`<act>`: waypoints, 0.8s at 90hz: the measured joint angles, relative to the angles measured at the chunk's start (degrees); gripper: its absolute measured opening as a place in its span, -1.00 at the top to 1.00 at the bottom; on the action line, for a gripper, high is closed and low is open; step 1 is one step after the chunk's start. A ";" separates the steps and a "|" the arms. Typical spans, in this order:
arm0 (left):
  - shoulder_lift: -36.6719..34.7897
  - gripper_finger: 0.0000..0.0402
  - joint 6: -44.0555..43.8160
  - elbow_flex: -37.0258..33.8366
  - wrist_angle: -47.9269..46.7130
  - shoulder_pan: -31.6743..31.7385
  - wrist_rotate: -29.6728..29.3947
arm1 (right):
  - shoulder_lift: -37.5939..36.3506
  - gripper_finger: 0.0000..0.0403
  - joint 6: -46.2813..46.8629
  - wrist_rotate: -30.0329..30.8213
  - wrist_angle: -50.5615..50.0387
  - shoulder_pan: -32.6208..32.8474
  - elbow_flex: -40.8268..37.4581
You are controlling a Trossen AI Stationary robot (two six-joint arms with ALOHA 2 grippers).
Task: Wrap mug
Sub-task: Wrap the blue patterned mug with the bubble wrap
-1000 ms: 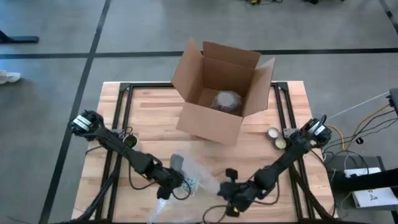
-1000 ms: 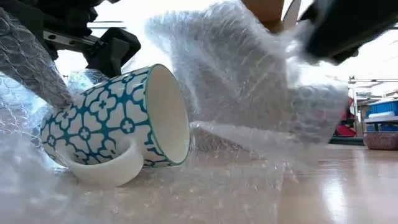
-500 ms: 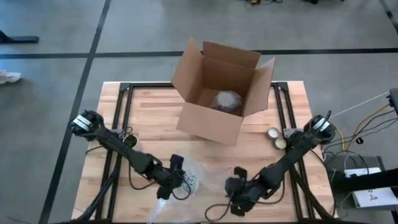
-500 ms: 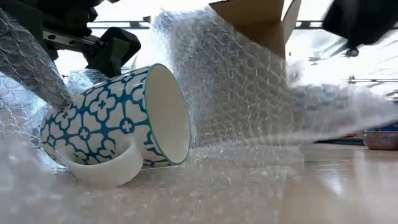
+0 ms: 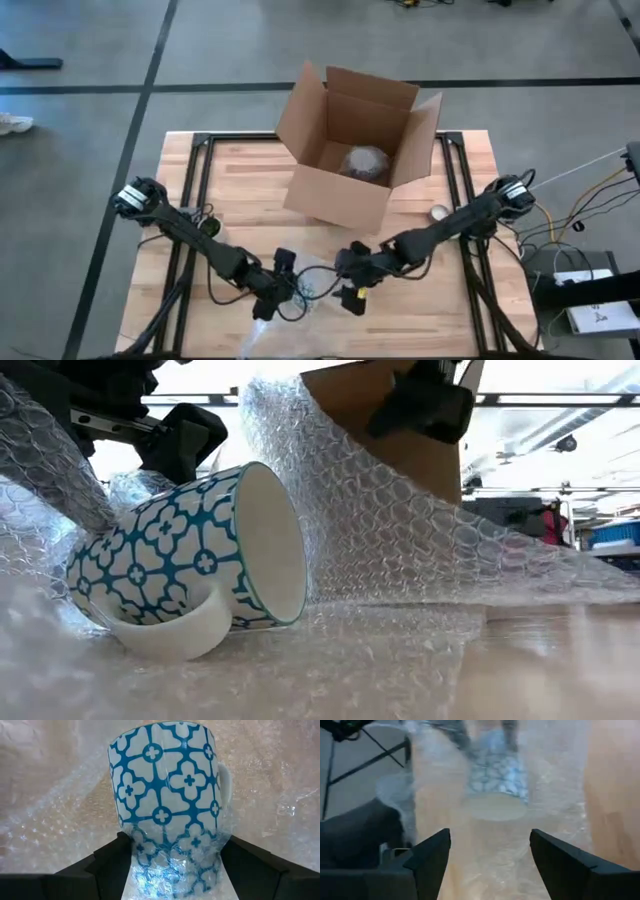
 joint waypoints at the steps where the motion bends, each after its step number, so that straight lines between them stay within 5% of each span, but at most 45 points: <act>1: 0.00 -0.35 0.00 0.00 0.01 0.00 -0.01 | 0.00 -0.25 -0.25 0.16 0.28 0.33 0.15; 27: -0.04 -0.30 0.24 -0.02 0.37 0.00 -0.02 | 6.68 -0.17 -7.29 25.80 11.45 8.29 0.72; 72: -0.09 -0.27 0.02 0.00 0.47 0.00 -0.04 | 22.00 -0.31 -4.93 39.78 11.10 10.70 4.79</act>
